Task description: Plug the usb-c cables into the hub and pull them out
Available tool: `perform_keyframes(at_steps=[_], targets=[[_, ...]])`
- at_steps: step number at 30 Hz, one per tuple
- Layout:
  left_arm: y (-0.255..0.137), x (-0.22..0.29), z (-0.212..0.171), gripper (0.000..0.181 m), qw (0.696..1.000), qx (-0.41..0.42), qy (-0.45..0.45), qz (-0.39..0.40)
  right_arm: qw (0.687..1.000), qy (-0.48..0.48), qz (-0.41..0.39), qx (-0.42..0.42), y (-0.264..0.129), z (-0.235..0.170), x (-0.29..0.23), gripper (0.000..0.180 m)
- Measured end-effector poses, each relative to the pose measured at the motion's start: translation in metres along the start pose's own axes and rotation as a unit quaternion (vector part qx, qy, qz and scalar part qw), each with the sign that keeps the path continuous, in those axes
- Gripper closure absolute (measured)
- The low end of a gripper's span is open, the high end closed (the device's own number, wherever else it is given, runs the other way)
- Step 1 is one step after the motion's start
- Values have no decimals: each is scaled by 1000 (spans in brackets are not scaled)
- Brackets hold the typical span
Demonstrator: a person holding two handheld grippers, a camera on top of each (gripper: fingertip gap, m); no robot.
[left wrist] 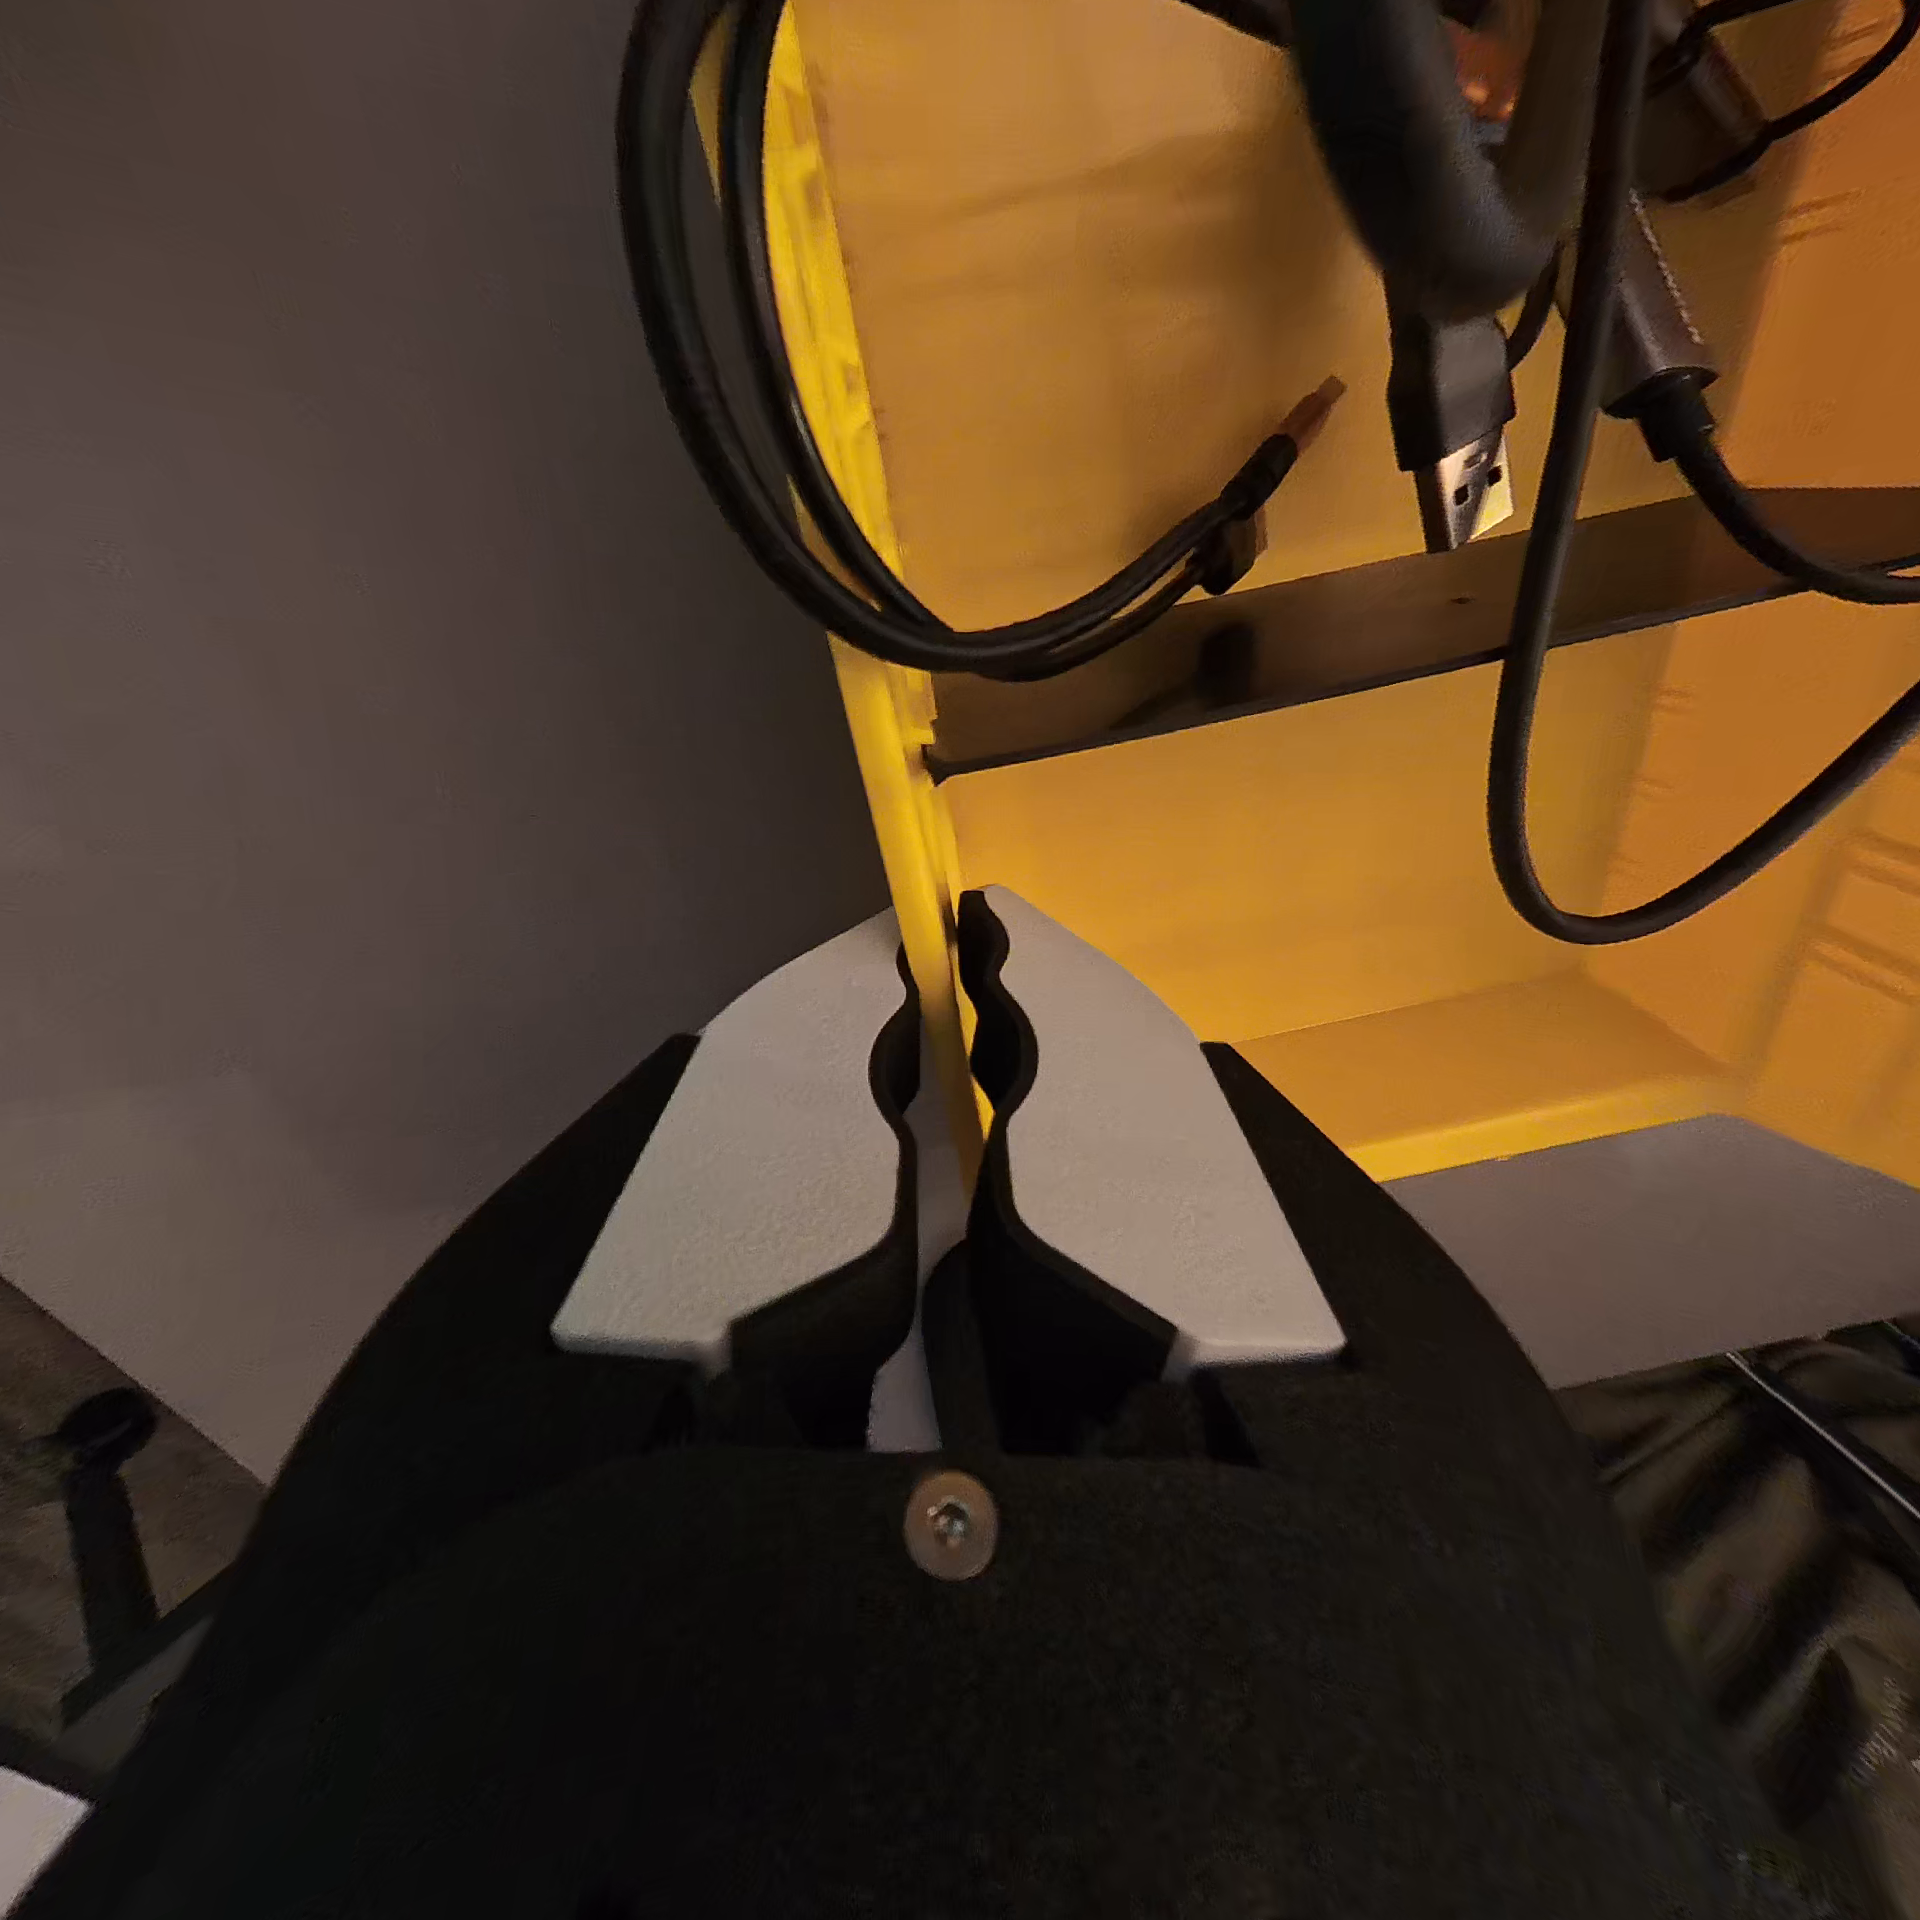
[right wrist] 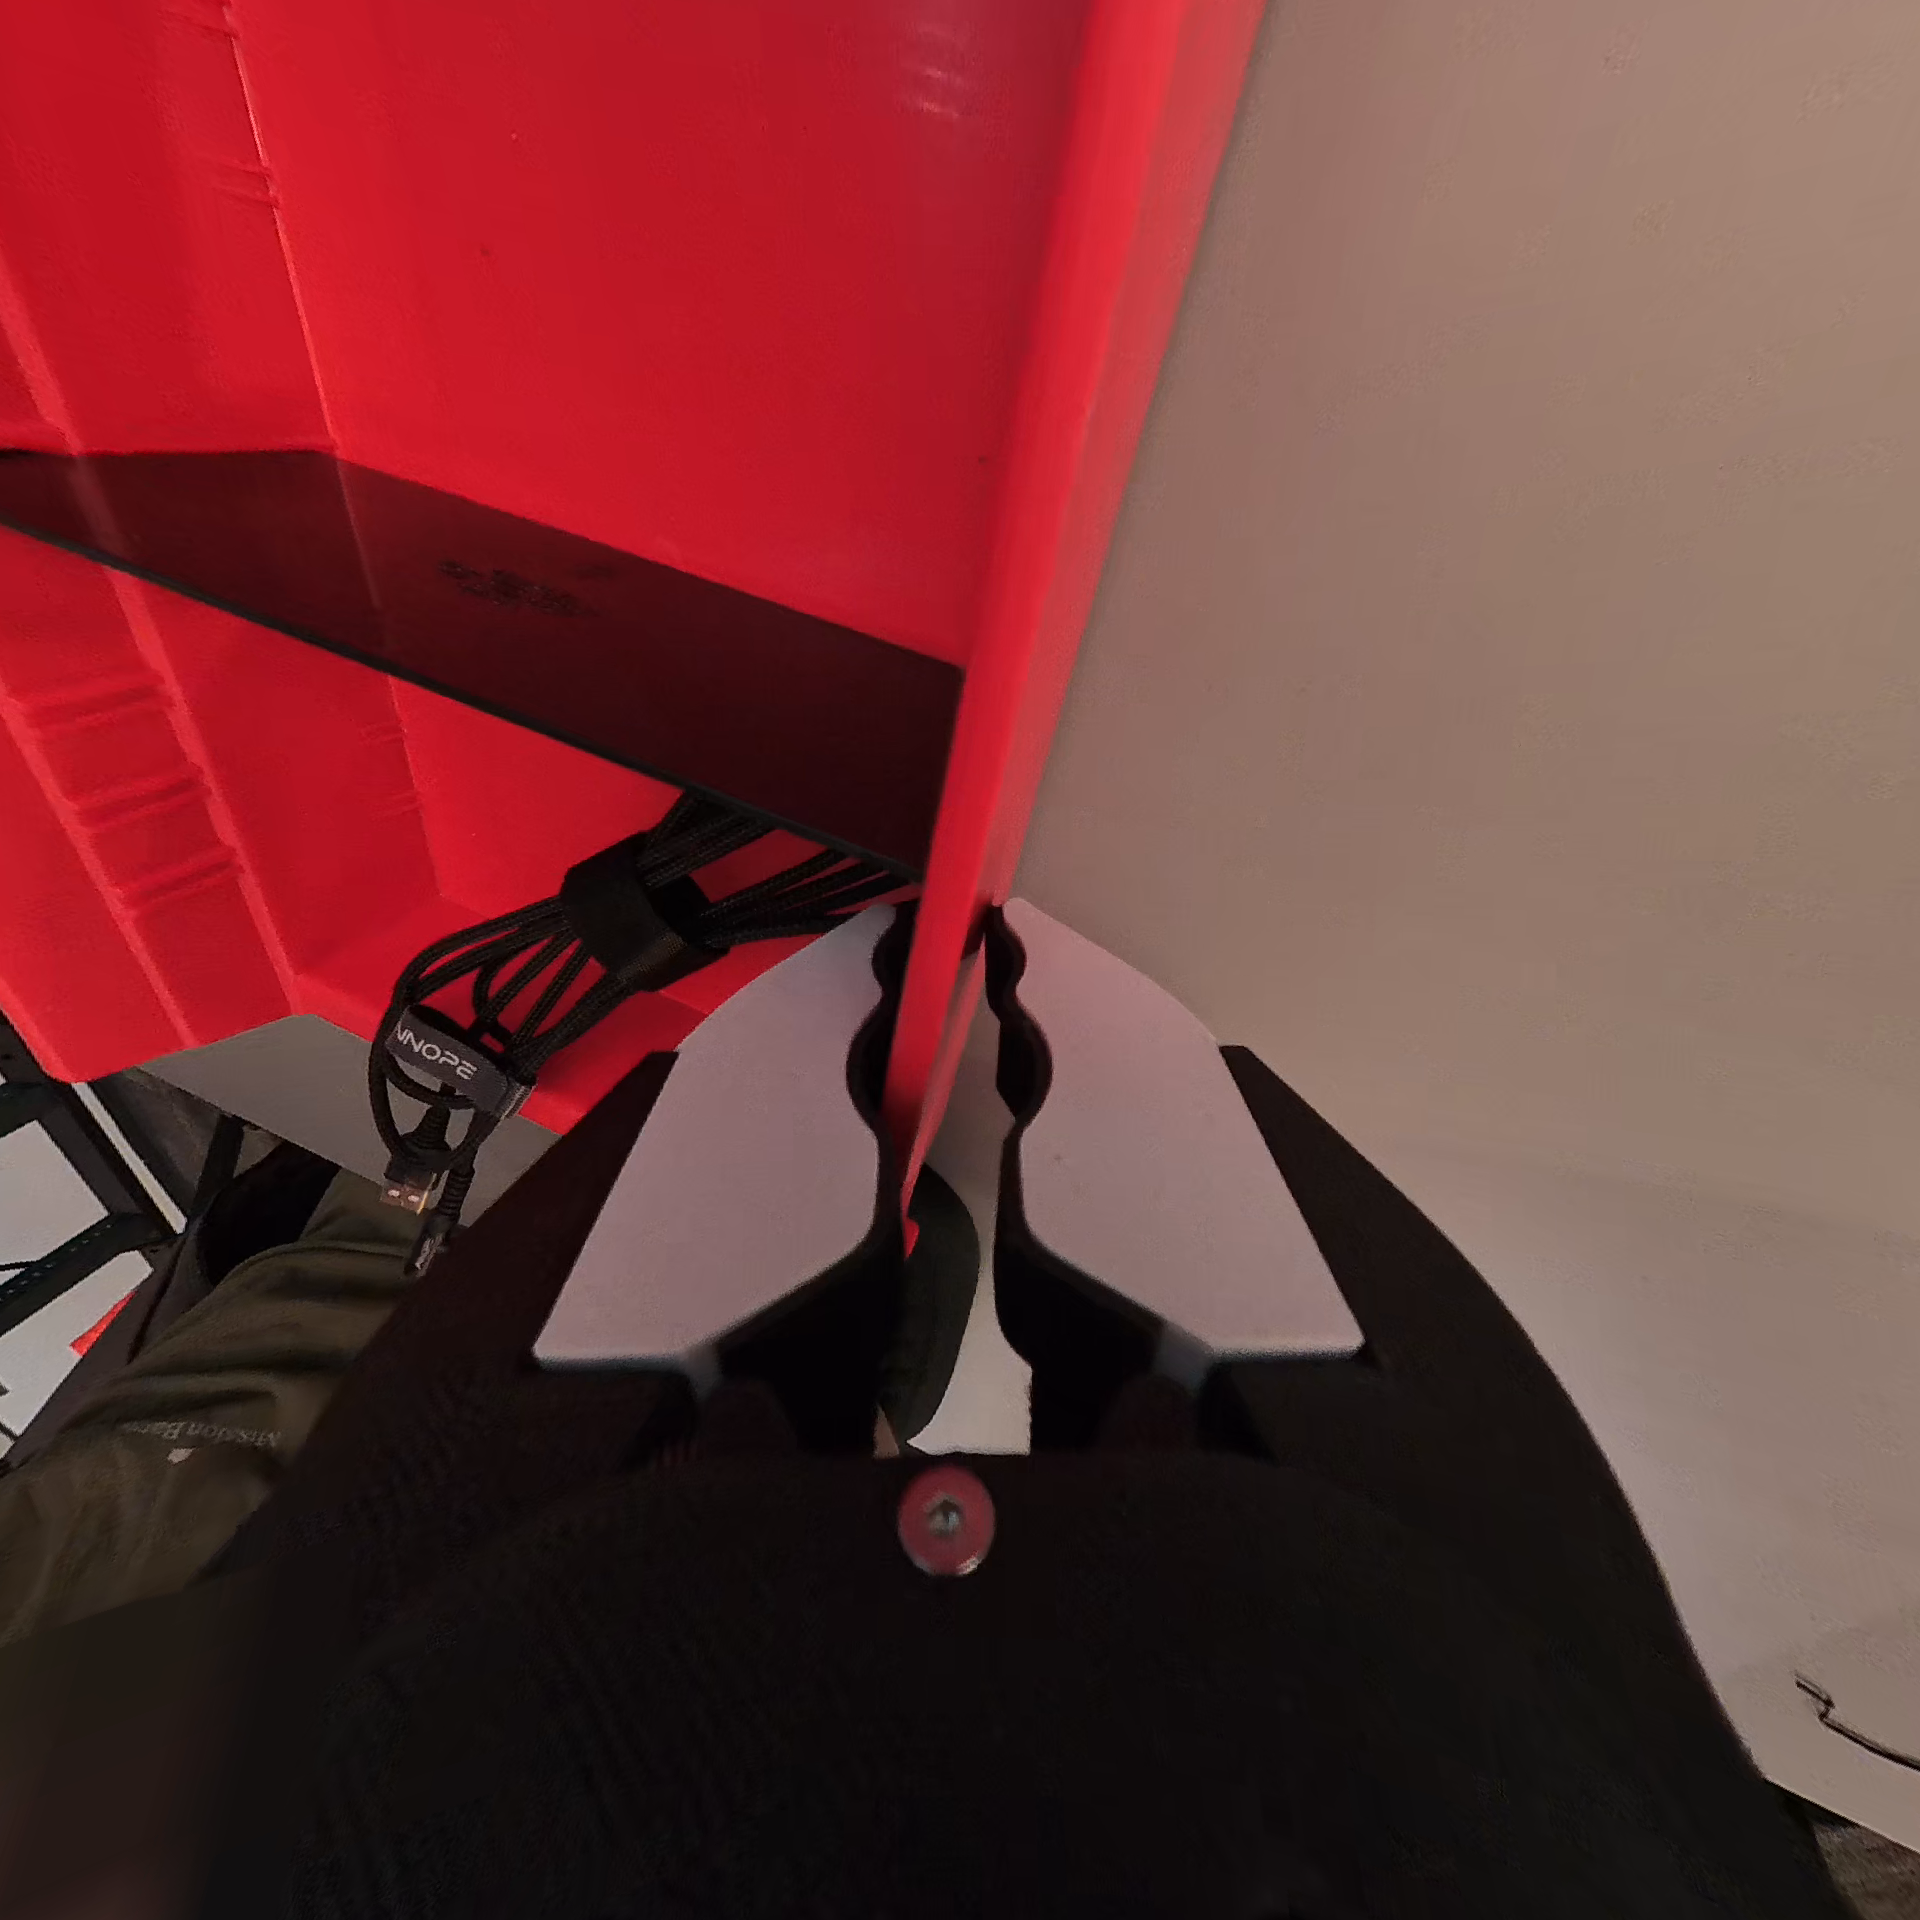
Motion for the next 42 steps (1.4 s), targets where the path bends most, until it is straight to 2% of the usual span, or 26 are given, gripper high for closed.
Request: perform_keyframes(at_steps=[11,23,29,33,36,38,40,42], targets=[[-1,12,1,176,1000,9,25,-1,1000,0,2,-2,-1,-1,2,165],[0,10,-1,177,1000,23,12,-12,998,7,56,4,-5,-3,1,156],[-4,9,0,176,999,46,14,-1,997,9,46,61,-24,-1,1,148],[-29,2,7,165,993,112,19,0,990,-11,30,139,-54,-2,-7,147],[-58,-2,15,158,981,190,24,-11,973,-47,8,227,-89,-5,-21,147],[-80,-3,23,151,964,261,42,-11,950,-84,4,300,-114,-8,-37,147],[-100,2,31,148,940,334,77,-1,914,-147,5,378,-142,-11,-61,147],[-113,12,36,145,913,389,124,12,856,-222,9,467,-170,-16,-88,147]])
Point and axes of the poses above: each gripper's, where its closed fingertips meet, y out along the fingers, z out of its top, x = y × z across the jaws, the point moved 5 cm from there along -y, back along the fingers, and after that the axes turned 12 degrees about z, right-handed, at the moved point
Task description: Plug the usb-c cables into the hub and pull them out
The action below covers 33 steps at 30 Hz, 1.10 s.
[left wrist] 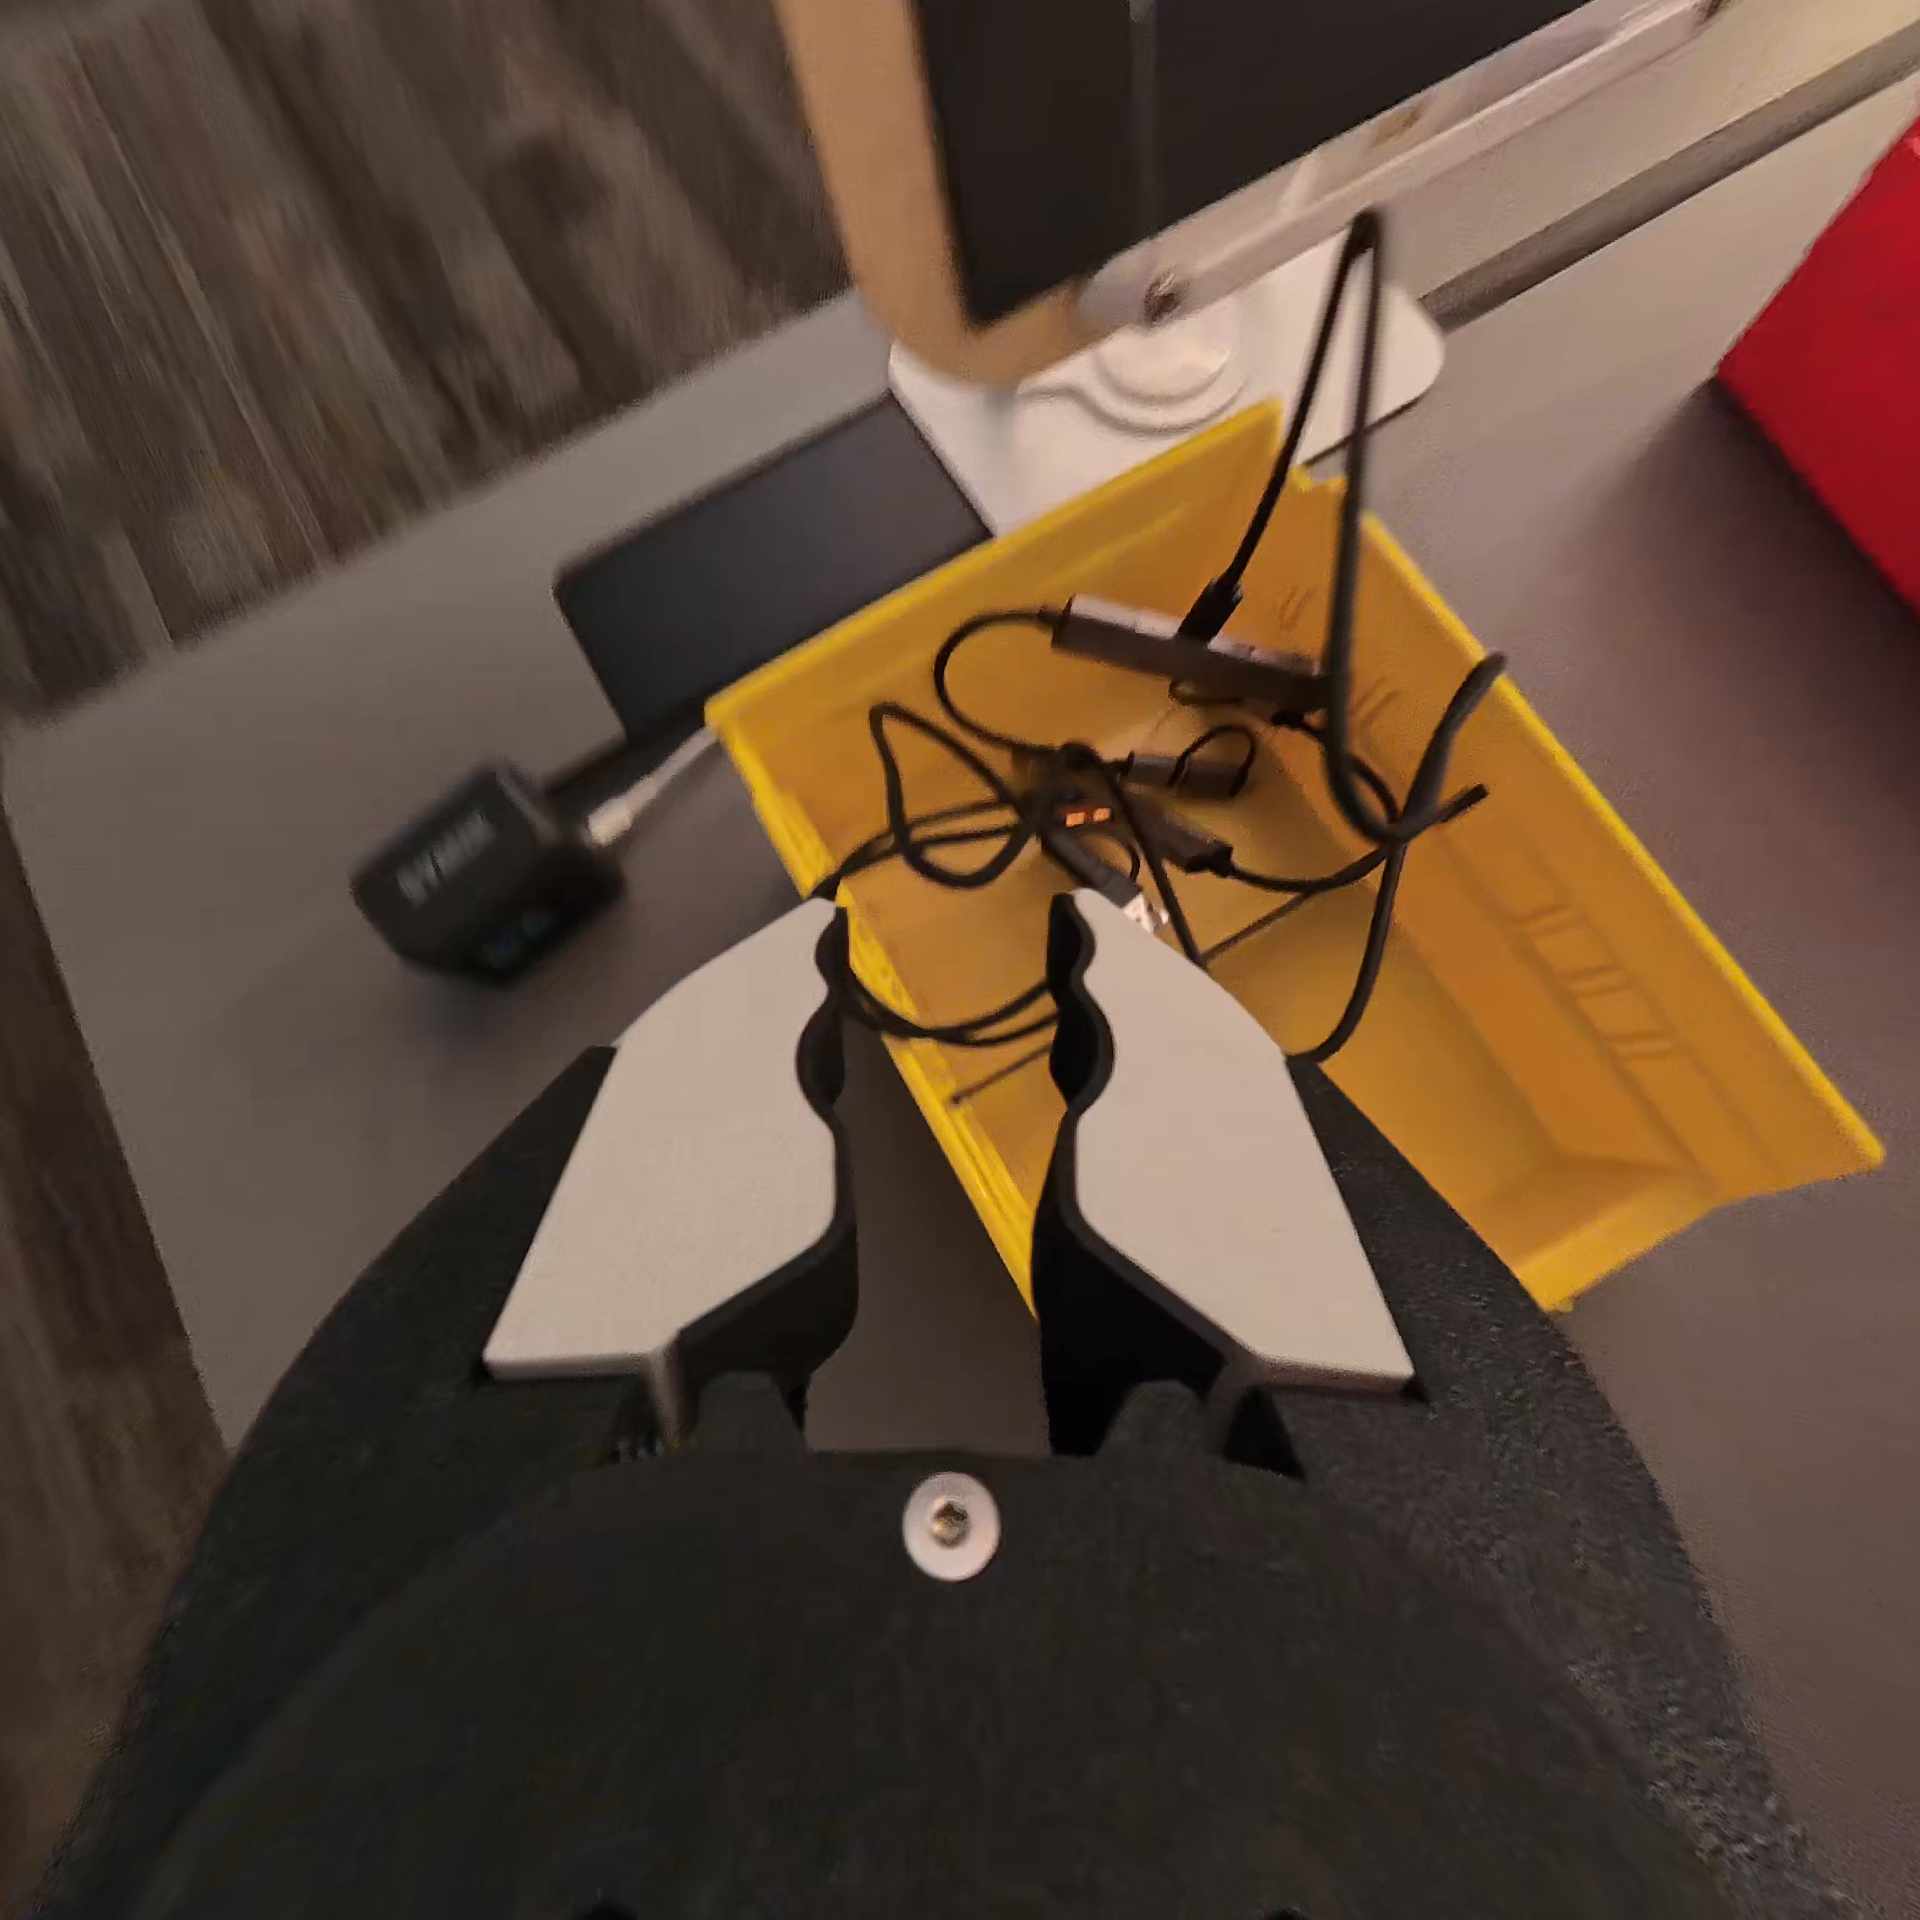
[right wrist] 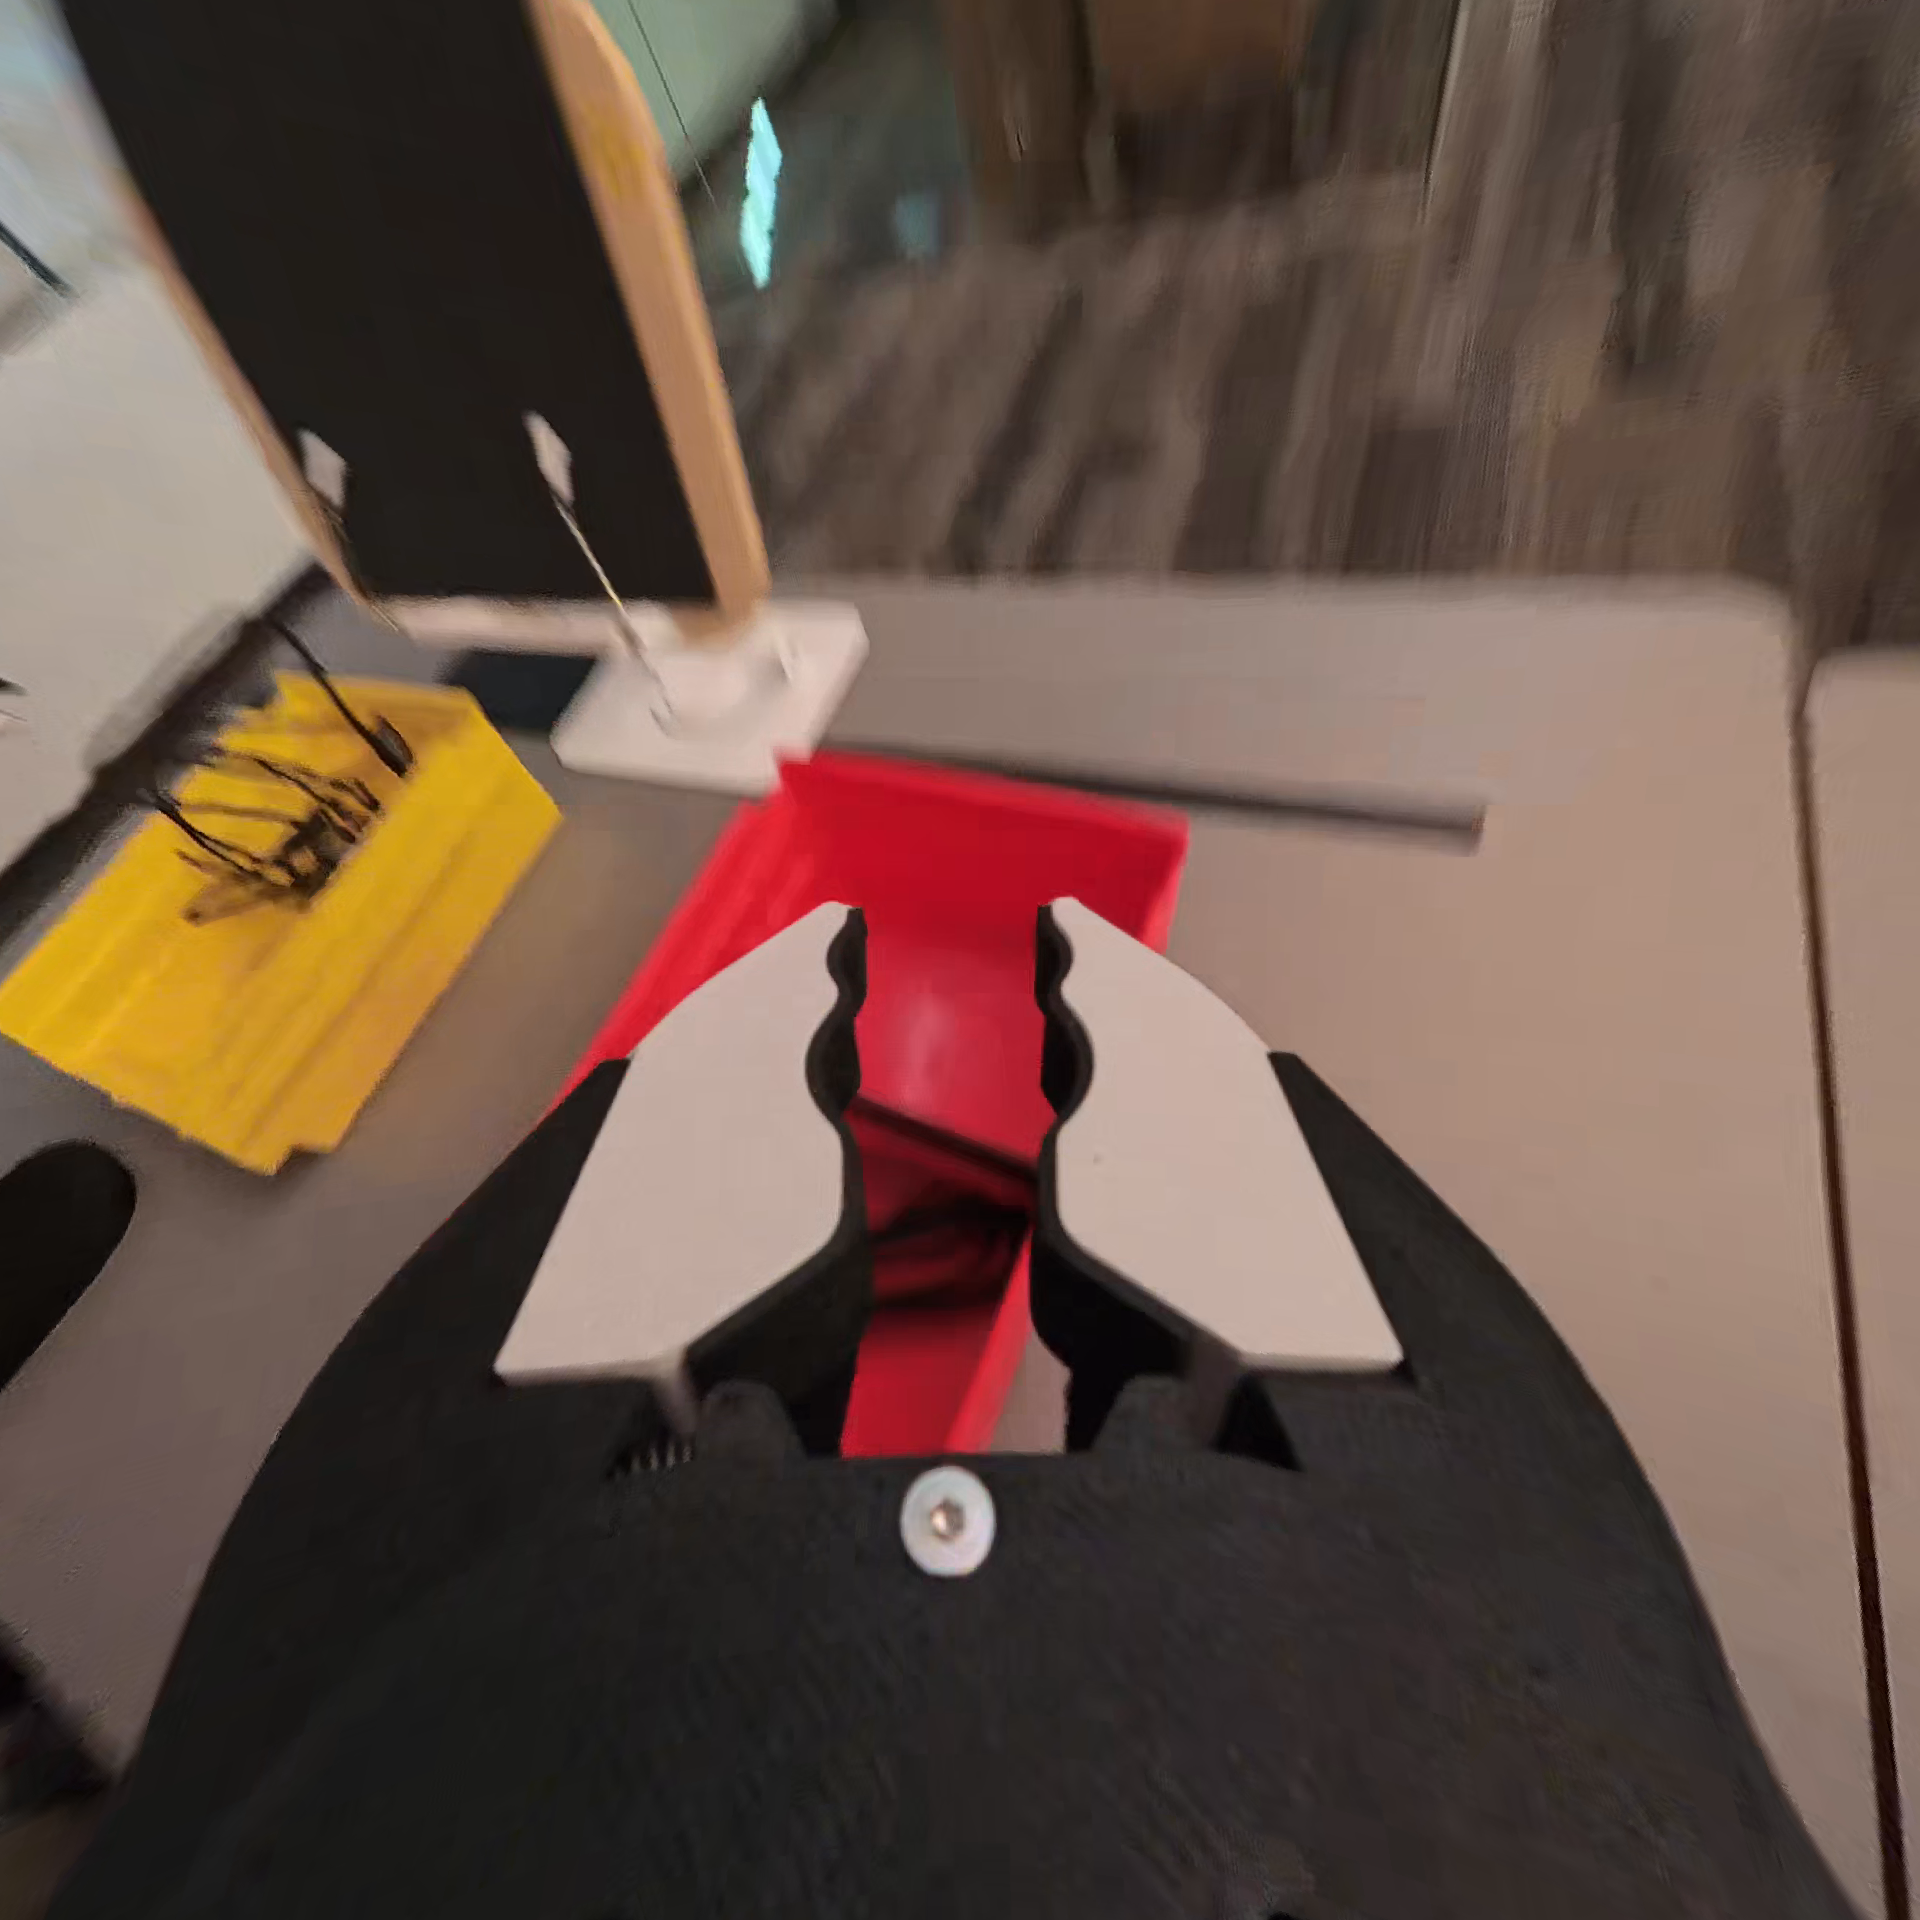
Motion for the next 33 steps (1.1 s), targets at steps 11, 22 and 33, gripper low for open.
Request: perform_keyframes(at_steps=[11,22,33], targets=[[53,49,26,128,975,89,205,4,903,-300,114,286,-8,38,-96,141],[96,47,40,135,922,93,374,-47,901,-345,98,244,34,34,-106,146],[153,89,23,147,847,72,502,-160,924,-349,90,129,86,16,-97,147]])
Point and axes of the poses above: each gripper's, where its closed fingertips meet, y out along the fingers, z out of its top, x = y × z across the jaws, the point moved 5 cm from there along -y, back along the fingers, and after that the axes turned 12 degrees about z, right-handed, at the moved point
